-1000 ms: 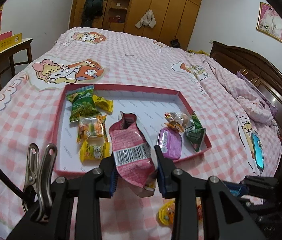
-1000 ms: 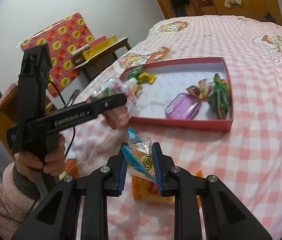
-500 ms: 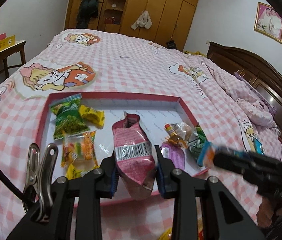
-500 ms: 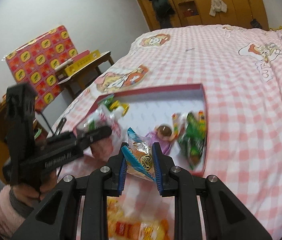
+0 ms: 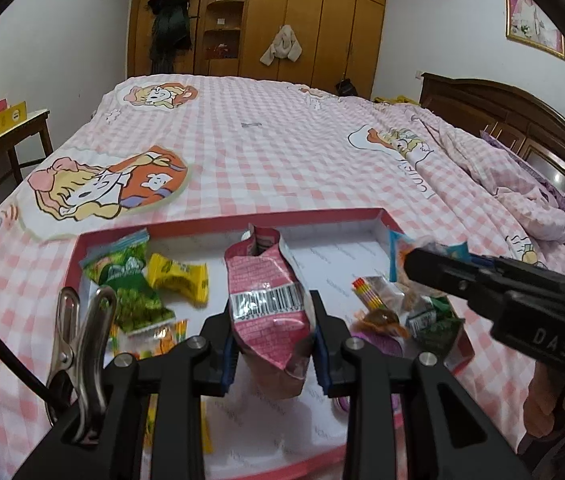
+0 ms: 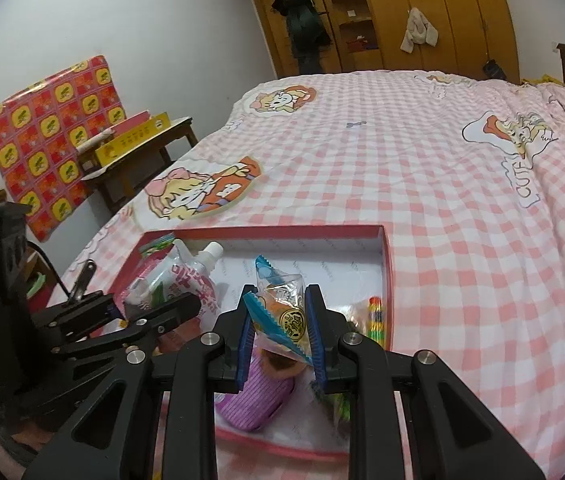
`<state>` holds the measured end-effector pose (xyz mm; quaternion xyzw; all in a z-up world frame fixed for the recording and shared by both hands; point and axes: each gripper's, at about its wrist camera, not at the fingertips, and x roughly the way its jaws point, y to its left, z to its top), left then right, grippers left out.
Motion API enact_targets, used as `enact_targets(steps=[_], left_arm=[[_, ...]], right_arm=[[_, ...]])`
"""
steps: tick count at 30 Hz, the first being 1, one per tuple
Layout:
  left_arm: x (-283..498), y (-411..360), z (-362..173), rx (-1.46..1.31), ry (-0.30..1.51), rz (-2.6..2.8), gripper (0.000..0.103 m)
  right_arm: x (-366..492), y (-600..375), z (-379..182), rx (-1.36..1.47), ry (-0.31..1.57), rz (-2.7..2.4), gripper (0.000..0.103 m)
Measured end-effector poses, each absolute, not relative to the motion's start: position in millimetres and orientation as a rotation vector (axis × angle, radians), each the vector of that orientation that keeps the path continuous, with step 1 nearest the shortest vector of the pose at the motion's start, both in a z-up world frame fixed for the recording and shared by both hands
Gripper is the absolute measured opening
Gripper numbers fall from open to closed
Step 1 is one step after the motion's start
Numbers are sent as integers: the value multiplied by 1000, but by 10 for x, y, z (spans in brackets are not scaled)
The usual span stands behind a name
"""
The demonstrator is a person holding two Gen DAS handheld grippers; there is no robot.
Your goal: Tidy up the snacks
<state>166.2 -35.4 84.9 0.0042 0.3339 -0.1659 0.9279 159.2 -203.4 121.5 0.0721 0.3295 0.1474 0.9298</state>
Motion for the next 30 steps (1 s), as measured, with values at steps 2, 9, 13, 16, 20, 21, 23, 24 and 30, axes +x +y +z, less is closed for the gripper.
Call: enact_targets(steps=[2,9,13,16,20,21,23,24,30], left_arm=[[1715,-369,841,10,686,-337,31],[1804,-429,760,60,692,-303,31],[1842,-438,727,70,707,-299,32],[1824,-422,748,53,707,-324,34],[1761,-423,798,57,703,-324,49],[1748,-420,808,54,705,-318,49],[1735,-397,825,42,716,-314,49],[1724,-382,835,33,721,-315,49],[1622,-235,925,-25,723,-316,50]], right_arm=[[1655,-2041,1188,142,678,294,25],[1887,-2084,1092,131,684,255,26],[1987,-2061,992,140,715,264,26],[1996,-2060,984,162,711,275,31],[1999,-2070,992,175,720,264,41],[1992,-2075,995,176,721,266,42],[1980,-2076,1007,183,720,275,43],[1964,-2075,1021,186,716,283,45],[1799,-2040,1155,176,681,319,49]])
